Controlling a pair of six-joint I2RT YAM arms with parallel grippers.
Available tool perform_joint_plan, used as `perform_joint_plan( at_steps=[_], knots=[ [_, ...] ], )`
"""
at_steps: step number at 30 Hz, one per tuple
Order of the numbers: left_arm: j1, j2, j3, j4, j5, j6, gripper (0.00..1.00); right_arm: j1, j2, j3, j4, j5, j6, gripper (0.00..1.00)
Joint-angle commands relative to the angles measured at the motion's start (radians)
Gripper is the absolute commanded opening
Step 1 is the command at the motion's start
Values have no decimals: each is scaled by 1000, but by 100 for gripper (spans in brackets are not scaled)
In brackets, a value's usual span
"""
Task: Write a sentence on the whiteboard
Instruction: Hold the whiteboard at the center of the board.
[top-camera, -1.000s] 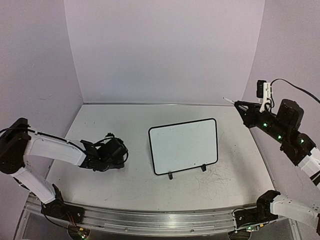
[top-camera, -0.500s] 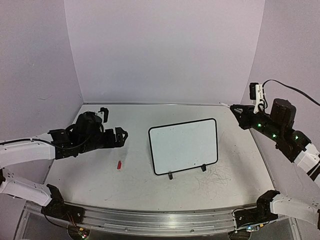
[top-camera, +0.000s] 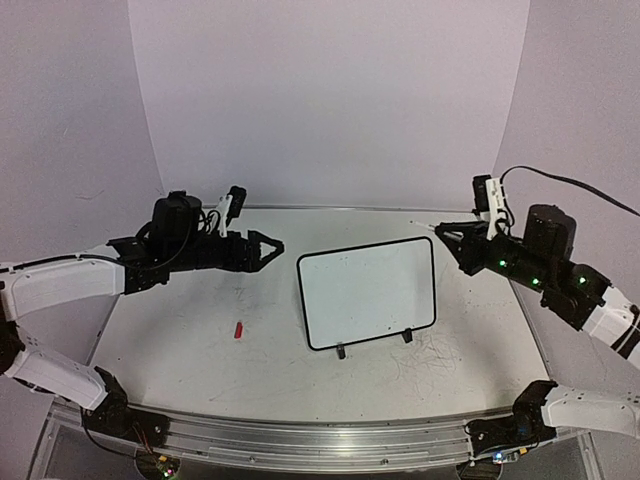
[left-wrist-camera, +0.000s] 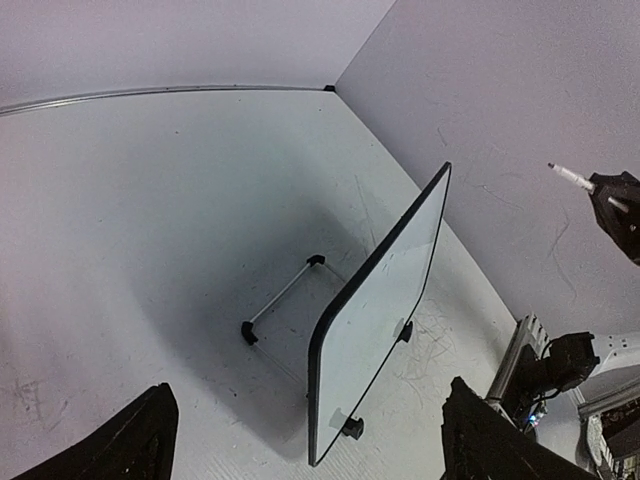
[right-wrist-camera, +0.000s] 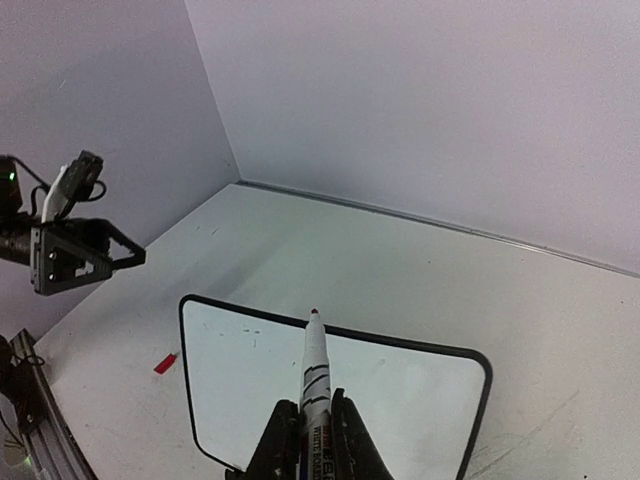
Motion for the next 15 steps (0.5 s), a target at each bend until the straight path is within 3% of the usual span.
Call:
perform_joint_plan(
  at_steps=[1,11,15],
  knots=[
    [27,62,100,88,87,71,92,87,81,58,49,42,-27,0],
    [69,123,85,170,190,73,91,153,236,62,258,-32,-118,0],
    [70,112,66,183,218,70,89,216,294,25,354,9,-195,0]
  ],
)
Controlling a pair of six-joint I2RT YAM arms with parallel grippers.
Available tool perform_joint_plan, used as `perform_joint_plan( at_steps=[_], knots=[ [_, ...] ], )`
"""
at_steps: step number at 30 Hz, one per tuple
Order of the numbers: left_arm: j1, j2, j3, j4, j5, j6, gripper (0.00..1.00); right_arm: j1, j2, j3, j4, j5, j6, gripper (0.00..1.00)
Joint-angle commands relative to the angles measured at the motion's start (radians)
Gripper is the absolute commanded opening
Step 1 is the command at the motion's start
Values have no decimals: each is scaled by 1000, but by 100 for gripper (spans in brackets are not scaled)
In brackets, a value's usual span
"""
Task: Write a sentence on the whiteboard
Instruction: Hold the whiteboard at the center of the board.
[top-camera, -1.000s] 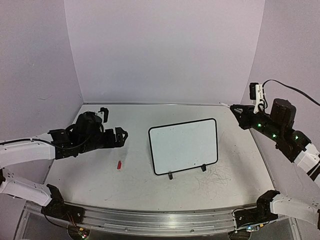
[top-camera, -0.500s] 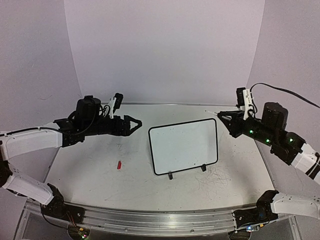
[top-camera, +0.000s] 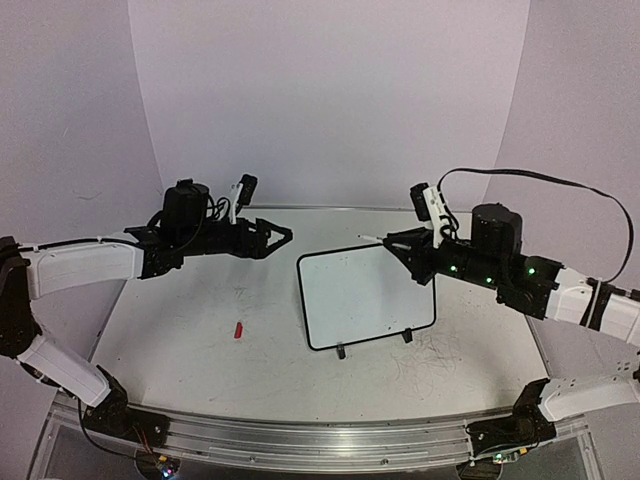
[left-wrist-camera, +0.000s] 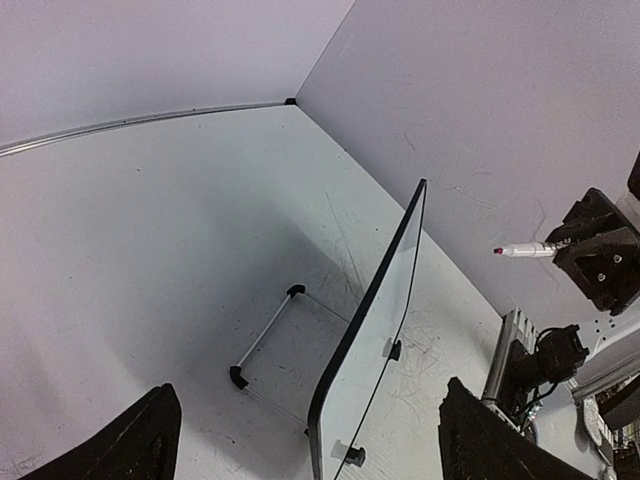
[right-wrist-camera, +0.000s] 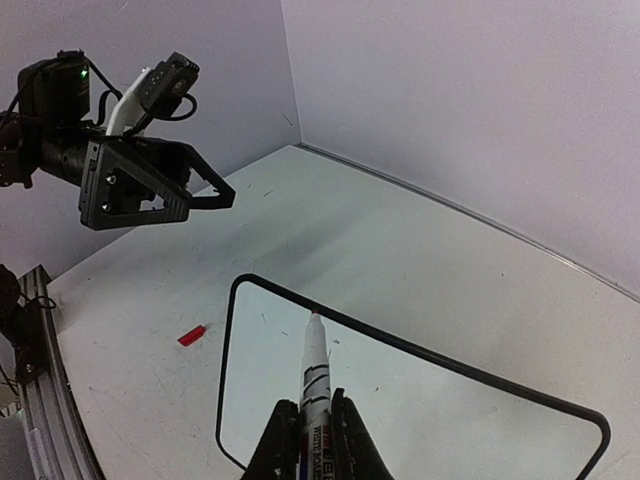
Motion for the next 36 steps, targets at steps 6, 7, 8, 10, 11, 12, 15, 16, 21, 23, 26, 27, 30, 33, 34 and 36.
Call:
perform_joint_plan(
  at_steps=[6,7,8,10,11,12,15,16,21,23,26,27,30,33,34,36],
  knots=[
    [5,34,21,85,139,6,80,175,133,-1,236,157,-129,0],
    [5,42,22,89,147,-2,79,185,146,5,236,157,-133,0],
    [4,51,25,92,156,-10,77,194,159,9,233,158,-137,0],
    [4,69,34,95,177,-37,76,222,176,11,232,160,-143,0],
    [4,78,40,95,182,-53,76,232,175,1,243,163,-146,0],
    [4,87,46,95,188,-67,76,242,175,-8,254,166,-148,0],
    [4,128,73,94,237,-82,73,252,185,-28,270,187,-155,0],
    [4,143,82,94,251,-84,72,254,192,-29,270,202,-154,0],
    [4,222,129,94,348,-84,59,272,232,-35,274,260,-159,0],
    [4,235,129,94,345,-73,52,283,249,-33,271,300,-164,0],
    [4,232,123,94,340,-52,45,289,251,-47,288,306,-171,0],
    [4,230,121,94,336,-46,43,290,252,-50,293,300,-173,0],
    [4,227,109,94,332,-36,37,290,268,-45,299,296,-175,0],
    [4,226,93,94,338,-29,33,290,296,-30,303,302,-175,0],
    [4,226,88,94,340,-26,33,290,310,-25,305,303,-175,0],
    [4,228,84,94,356,-17,31,290,332,-17,313,302,-172,0]
  ],
)
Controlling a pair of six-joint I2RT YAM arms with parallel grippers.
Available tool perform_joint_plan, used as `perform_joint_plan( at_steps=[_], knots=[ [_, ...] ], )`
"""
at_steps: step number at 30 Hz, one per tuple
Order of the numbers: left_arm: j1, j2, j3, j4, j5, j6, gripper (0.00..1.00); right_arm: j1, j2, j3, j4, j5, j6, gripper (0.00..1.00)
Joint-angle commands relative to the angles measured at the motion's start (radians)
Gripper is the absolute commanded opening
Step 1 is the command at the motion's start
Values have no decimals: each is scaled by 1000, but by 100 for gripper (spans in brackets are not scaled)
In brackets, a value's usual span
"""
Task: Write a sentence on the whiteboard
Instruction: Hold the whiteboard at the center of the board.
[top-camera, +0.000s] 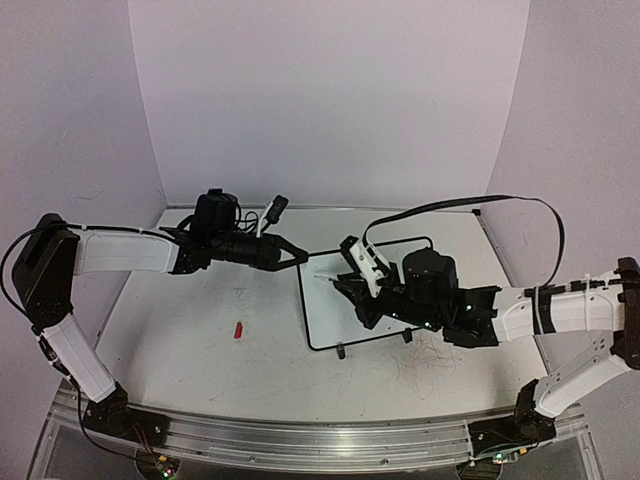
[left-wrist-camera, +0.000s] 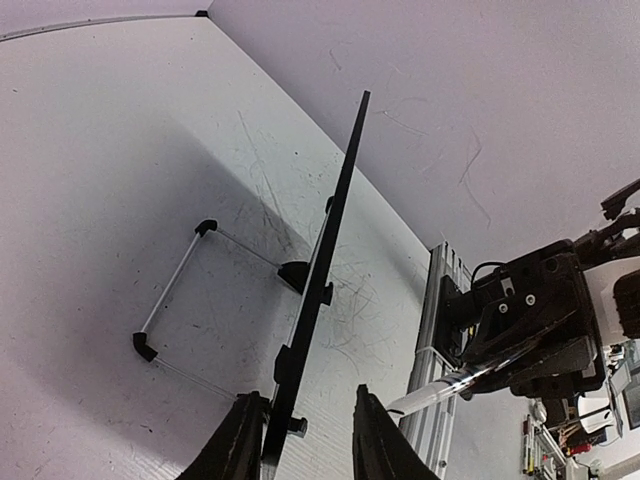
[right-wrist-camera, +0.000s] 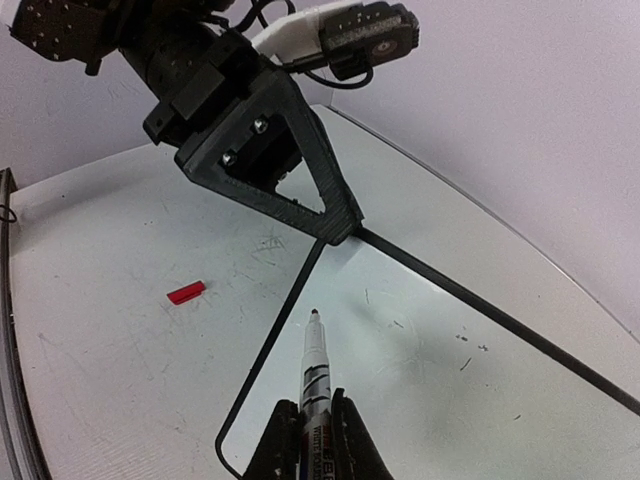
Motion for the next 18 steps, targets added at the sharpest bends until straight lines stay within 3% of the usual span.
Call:
perform_joint_plan(
  at_steps=[1,9,18],
  knots=[
    [3,-10,2,32,48,36,29,5,56,33,56,20,-11,0],
    [3,-12,7,32,48,52,25,6,64,24,94,-5,1,0],
    [4,15,18,32,30,44,30,6,53,19,131,23,-1,0]
  ],
)
